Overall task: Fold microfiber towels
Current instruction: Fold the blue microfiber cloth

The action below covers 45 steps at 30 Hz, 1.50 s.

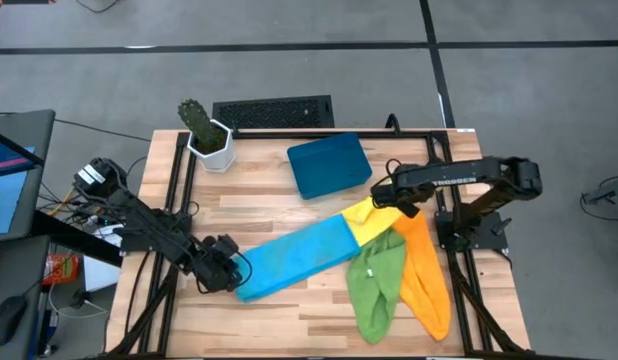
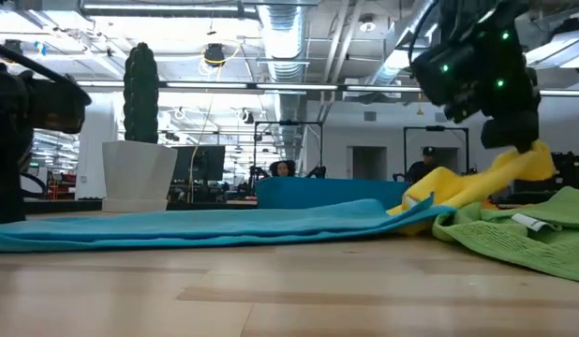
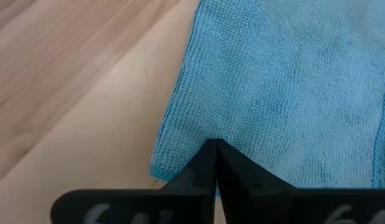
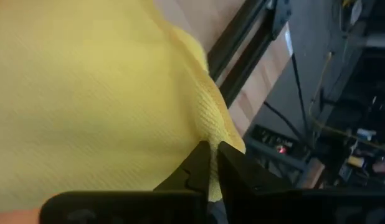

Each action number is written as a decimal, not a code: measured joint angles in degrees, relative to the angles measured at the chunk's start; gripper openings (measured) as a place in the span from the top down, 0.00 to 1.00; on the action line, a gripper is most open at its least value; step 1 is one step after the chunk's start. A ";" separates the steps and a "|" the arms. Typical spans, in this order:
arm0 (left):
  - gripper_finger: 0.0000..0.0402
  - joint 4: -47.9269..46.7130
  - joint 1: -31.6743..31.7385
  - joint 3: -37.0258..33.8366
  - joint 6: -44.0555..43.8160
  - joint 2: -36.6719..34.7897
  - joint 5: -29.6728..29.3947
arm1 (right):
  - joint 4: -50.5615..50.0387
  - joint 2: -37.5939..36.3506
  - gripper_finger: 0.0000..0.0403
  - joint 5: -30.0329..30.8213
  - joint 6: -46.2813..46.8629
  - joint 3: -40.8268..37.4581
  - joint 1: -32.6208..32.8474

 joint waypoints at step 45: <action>1.00 -5.01 -2.55 4.76 -14.39 1.26 -1.27 | 50.52 1.66 0.92 -15.68 -16.75 -11.44 2.85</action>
